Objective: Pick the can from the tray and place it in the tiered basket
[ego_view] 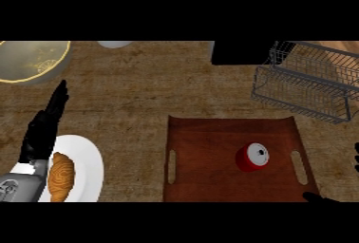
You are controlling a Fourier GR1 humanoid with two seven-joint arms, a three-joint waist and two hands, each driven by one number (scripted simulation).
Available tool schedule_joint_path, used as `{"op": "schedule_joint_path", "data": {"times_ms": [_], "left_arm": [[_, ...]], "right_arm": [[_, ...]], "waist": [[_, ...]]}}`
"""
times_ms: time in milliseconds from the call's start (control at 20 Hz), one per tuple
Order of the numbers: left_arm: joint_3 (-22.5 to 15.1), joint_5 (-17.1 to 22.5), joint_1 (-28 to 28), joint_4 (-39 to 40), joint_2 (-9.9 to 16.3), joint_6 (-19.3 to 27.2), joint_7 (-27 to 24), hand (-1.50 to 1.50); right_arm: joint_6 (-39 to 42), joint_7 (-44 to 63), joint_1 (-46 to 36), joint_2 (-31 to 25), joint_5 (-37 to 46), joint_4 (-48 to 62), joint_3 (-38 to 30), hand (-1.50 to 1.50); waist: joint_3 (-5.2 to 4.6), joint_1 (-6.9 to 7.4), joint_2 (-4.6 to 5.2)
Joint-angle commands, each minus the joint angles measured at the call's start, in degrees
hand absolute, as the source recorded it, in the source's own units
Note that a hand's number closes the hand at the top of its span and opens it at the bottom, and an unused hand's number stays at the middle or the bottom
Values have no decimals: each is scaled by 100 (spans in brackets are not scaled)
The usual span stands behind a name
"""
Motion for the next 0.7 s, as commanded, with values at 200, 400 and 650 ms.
{"op": "schedule_joint_path", "data": {"times_ms": [200,400,650], "left_arm": [[30,67,-145,182,-78,-221,-39,0],[-40,-52,-321,54,-93,-227,120,0],[-17,-101,-277,234,-215,-230,-127,0]], "right_arm": [[651,3301,-1137,-1636,-60,-1145,-157,-150],[905,4524,-2193,-1649,-228,-1030,88,-150],[1213,4842,-2856,-1100,-410,-460,636,-150]], "waist": [[32,220,25],[37,359,43],[40,378,55]]}}
